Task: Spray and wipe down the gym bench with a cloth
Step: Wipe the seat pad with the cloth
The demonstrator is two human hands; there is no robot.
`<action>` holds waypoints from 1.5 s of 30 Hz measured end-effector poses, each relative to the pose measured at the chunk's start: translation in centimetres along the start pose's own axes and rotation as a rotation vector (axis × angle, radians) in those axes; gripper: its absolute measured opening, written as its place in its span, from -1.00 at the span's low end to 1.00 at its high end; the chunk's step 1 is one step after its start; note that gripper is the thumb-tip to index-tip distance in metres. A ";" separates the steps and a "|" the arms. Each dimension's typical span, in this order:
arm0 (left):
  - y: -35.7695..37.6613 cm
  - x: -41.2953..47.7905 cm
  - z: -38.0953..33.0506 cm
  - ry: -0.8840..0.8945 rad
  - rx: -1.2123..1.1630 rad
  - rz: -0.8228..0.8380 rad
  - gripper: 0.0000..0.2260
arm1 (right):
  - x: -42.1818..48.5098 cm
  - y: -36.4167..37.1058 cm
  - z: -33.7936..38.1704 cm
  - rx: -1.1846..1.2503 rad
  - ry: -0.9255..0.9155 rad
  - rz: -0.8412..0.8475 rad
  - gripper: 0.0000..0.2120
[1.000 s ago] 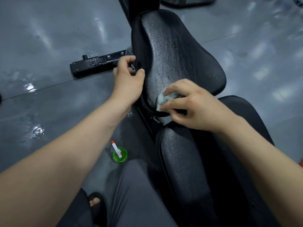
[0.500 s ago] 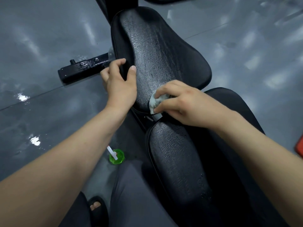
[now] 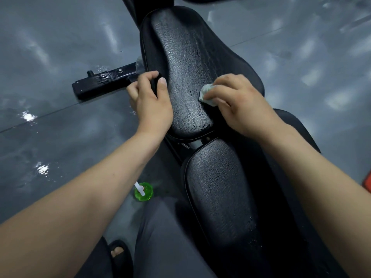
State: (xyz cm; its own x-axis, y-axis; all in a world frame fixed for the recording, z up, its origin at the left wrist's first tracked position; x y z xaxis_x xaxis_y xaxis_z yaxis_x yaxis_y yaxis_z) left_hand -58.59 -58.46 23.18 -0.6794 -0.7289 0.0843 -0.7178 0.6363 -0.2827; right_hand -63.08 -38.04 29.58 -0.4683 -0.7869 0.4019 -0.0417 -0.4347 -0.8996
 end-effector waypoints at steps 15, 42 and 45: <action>0.4 -0.1 -0.1 0.017 -0.051 -0.025 -0.71 | 3.3 1.5 2.4 0.009 -0.086 -0.011 -0.71; -0.3 0.2 0.2 0.001 -0.044 0.032 -0.69 | 12.4 2.8 -0.7 -0.014 0.110 -0.104 -0.79; -0.3 0.2 0.1 -0.011 -0.037 0.041 -0.70 | 11.7 2.7 0.3 -0.029 0.128 -0.094 -0.77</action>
State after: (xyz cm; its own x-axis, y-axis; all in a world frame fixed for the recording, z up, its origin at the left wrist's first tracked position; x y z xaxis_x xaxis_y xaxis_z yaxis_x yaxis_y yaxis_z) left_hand -58.46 -58.85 23.20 -0.7071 -0.7044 0.0622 -0.6943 0.6748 -0.2500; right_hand -68.36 -48.58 31.88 -0.5696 -0.6804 0.4610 -0.1152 -0.4893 -0.8645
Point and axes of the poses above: each hand's wrist, its own x-axis towards the middle knuckle, its own y-axis out of the palm, z = x × y, the point moved 1 cm from there along x, towards the middle knuckle, and after that the axes turned 7 degrees about -y, right-handed, at the moved point
